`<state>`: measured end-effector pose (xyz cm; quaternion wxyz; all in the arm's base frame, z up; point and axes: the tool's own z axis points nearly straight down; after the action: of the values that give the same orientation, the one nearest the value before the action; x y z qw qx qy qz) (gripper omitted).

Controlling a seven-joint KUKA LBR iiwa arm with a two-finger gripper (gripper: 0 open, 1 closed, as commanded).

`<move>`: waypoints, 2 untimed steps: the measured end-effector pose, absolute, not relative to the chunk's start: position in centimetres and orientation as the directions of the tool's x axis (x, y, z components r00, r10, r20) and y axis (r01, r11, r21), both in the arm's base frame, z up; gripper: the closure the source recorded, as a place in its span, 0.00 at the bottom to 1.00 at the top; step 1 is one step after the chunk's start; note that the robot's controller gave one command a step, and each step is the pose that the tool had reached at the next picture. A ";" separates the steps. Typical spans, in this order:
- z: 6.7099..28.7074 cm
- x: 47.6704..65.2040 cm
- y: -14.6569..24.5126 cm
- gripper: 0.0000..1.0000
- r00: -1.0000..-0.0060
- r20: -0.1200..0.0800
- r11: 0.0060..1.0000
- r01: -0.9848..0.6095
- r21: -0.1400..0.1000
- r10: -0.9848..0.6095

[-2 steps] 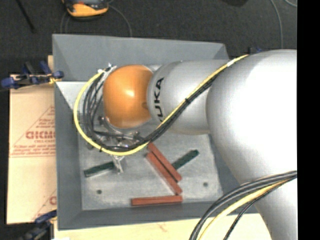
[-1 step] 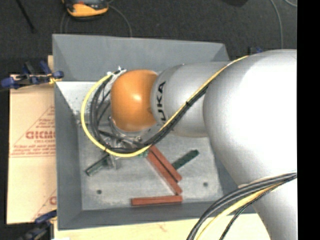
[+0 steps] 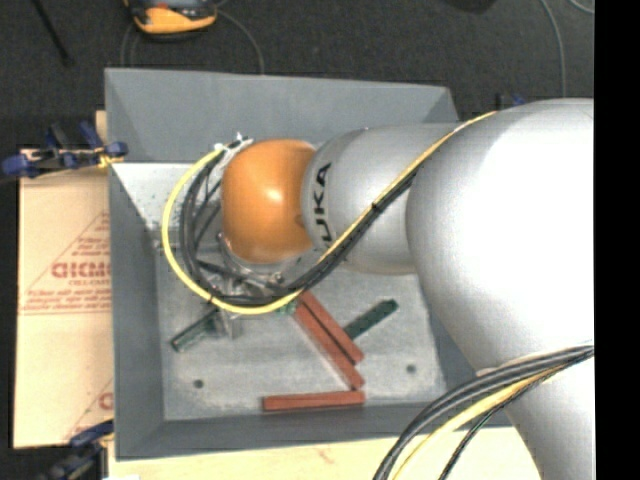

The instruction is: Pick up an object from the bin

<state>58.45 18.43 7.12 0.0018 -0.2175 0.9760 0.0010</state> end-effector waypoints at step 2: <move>8.0 58.4 18.4 1.00 -0.906 -0.001 0.906 -0.424 0.002 -0.424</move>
Offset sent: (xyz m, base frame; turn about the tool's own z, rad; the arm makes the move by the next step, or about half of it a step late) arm 0.0002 0.0001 0.0341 0.0000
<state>58.38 18.40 8.03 0.0004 -0.2170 0.9762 0.0009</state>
